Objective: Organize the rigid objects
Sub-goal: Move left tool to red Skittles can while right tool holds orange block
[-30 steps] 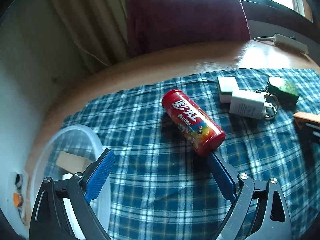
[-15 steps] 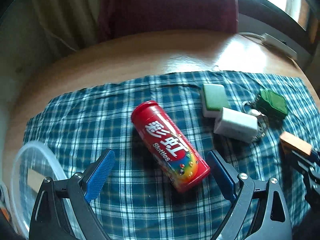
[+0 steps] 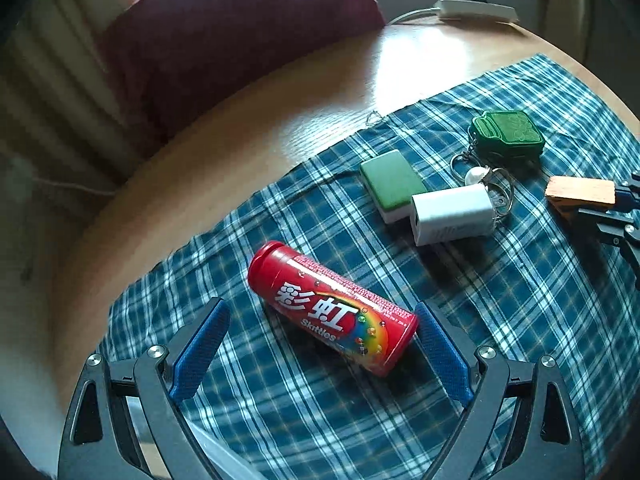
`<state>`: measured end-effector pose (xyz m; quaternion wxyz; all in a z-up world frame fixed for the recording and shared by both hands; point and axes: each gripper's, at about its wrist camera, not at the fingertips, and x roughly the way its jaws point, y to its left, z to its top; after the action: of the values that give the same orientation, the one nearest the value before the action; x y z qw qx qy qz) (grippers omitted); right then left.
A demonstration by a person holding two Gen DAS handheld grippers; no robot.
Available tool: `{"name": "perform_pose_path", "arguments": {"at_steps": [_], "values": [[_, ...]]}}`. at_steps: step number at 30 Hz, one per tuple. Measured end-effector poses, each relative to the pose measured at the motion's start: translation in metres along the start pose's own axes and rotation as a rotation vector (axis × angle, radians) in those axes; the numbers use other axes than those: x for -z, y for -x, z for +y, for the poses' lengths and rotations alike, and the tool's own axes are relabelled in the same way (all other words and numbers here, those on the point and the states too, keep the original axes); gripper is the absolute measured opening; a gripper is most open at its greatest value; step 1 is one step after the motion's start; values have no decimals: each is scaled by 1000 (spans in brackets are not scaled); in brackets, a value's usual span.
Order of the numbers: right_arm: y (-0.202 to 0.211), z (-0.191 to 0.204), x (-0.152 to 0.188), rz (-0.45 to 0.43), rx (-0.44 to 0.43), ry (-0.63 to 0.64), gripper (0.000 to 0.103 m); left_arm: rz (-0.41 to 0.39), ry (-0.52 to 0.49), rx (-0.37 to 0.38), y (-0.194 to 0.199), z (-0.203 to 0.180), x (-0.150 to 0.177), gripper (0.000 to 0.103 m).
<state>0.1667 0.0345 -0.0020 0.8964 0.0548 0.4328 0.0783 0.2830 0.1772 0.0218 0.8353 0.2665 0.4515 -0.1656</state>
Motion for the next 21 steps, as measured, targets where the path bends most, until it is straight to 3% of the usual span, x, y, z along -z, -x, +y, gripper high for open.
{"name": "perform_pose_path", "arguments": {"at_steps": [4,15,18,21], "values": [[0,0,0,0,0,1,32,-6,-47,39,-11,9,-1,94],[-2,0,1,5,2,3,32,3,-53,121,-20,9,-15,94],[-2,-1,0,5,1,3,32,2,-43,138,-22,13,-8,91],[-1,-1,0,5,0,4,32,-14,-31,141,-20,12,-3,80]]}}
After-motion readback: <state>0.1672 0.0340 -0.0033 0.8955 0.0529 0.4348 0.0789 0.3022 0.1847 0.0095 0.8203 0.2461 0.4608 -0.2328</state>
